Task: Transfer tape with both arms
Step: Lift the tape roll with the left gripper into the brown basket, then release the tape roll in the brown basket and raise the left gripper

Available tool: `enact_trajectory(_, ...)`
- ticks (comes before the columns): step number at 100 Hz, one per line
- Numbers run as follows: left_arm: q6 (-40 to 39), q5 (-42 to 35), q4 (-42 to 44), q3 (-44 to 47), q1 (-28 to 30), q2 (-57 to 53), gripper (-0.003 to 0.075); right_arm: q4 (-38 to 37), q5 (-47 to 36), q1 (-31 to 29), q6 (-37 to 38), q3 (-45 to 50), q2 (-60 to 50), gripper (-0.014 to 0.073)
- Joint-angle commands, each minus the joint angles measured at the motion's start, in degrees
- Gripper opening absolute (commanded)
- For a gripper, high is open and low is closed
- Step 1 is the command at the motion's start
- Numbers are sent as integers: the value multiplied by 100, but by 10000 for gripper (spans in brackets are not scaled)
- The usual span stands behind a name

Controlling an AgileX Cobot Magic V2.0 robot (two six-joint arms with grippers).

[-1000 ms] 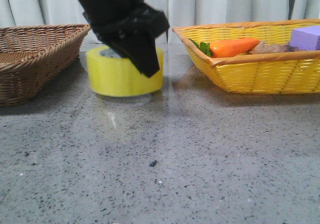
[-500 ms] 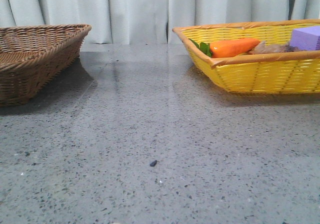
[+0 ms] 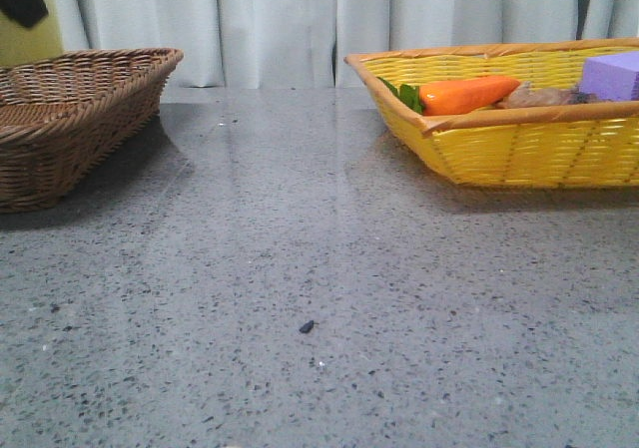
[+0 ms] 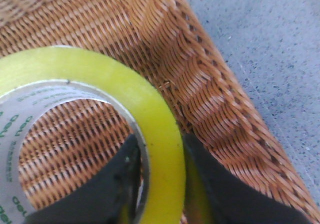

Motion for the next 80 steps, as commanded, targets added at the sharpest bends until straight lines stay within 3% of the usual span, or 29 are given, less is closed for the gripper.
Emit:
enact_trajectory(1, -26, -731, -135, 97, 21, -266, 60, -183, 170, -19, -9, -153, -192, 341)
enact_trajectory(14, -26, -815, -135, 367, 21, -266, 80, -183, 170, -19, -9, -153, -192, 341)
enact_trajectory(30, -26, -846, -299, 358, 21, -266, 265, -183, 170, -19, -9, -153, -192, 341)
enact_trajectory(37, -26, -846, -306, 360, 21, -266, 309, -183, 170, -19, -9, -153, -192, 341)
enact_trajectory(60, -26, -873, -312, 302, 21, -458, 302, -204, 170, -19, -9, -89, -192, 319)
enact_trajectory(69, -26, -882, -492, 302, 21, -760, 267, -212, 170, -19, -9, 45, -242, 199)
enact_trajectory(80, -26, -882, -801, 302, 21, -1235, 146, -212, 170, -19, -9, 401, -422, 1)
